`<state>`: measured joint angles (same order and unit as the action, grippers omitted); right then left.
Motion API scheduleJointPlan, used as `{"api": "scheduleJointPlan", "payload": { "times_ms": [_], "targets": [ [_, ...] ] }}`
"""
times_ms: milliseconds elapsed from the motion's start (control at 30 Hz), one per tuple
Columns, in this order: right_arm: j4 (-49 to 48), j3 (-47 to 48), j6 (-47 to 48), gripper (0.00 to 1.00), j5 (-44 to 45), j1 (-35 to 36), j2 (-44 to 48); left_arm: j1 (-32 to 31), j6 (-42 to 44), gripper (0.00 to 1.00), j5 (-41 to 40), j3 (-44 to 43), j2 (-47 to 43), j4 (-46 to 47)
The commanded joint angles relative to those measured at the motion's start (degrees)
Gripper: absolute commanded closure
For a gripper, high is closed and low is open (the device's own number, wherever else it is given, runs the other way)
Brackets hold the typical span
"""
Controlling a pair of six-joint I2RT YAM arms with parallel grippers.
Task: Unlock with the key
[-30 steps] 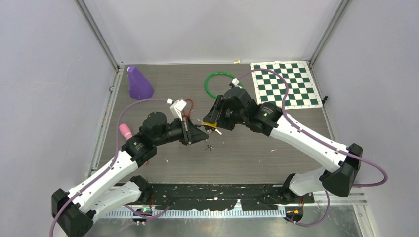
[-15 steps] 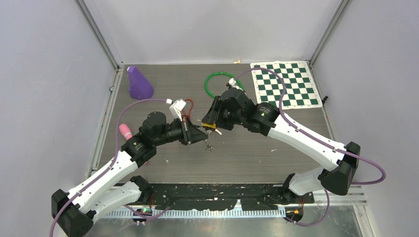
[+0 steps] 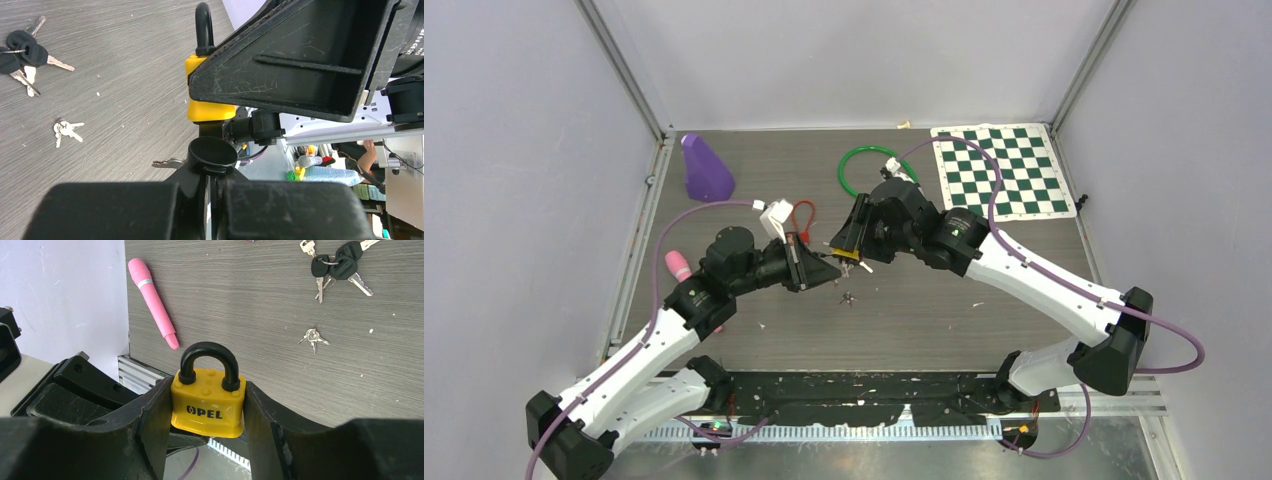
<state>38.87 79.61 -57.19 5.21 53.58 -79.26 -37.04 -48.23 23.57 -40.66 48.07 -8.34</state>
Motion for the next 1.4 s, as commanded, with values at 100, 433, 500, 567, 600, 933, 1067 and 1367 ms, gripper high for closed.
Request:
{"api": "scheduleJointPlan", "payload": {
  "times_ms": [100, 433, 500, 567, 600, 933, 1067, 1367],
  "targets": [
    [-2.1, 2.8, 0.2, 0.95, -1.7, 1.1, 1.0, 0.6, -0.8, 1.0, -1.5, 0.0, -1.0, 6.0],
    [-3.4, 1.6, 1.2, 0.95, -4.3, 2.4, -0.1, 1.9, -1.5, 1.0, -3.3, 1.2, -1.2, 11.9],
    [-3.5, 1.0, 1.2, 0.95, -4.2, 2.4, -0.1, 2.0, -1.9, 1.0, -3.0, 1.3, -1.2, 13.3],
    [-4.8, -0.1, 0.8, 0.95, -4.4, 2.5, 0.2, 2.0, -2.2, 1.0, -2.8, 1.6, -1.1, 14.5],
    [-5.9, -0.7, 0.6, 0.95, -4.4, 2.6, 0.4, 2.1, -2.0, 1.0, -2.9, 1.4, -0.9, 14.4],
    [-7.1, -2.9, -1.8, 0.95, -7.5, 4.3, -1.0, 2.9, -2.2, 1.0, -11.0, 3.3, -3.3, 18.6],
    [-6.9, -2.8, -1.8, 0.95, -7.9, 5.3, -1.7, 3.1, -2.8, 1.0, -16.5, 4.9, -4.5, 19.5],
    [-5.7, -3.3, -3.1, 0.95, -6.0, 5.3, -2.1, 3.1, -3.5, 0.99, -19.6, 7.6, -5.1, 21.9]
  ]
}}
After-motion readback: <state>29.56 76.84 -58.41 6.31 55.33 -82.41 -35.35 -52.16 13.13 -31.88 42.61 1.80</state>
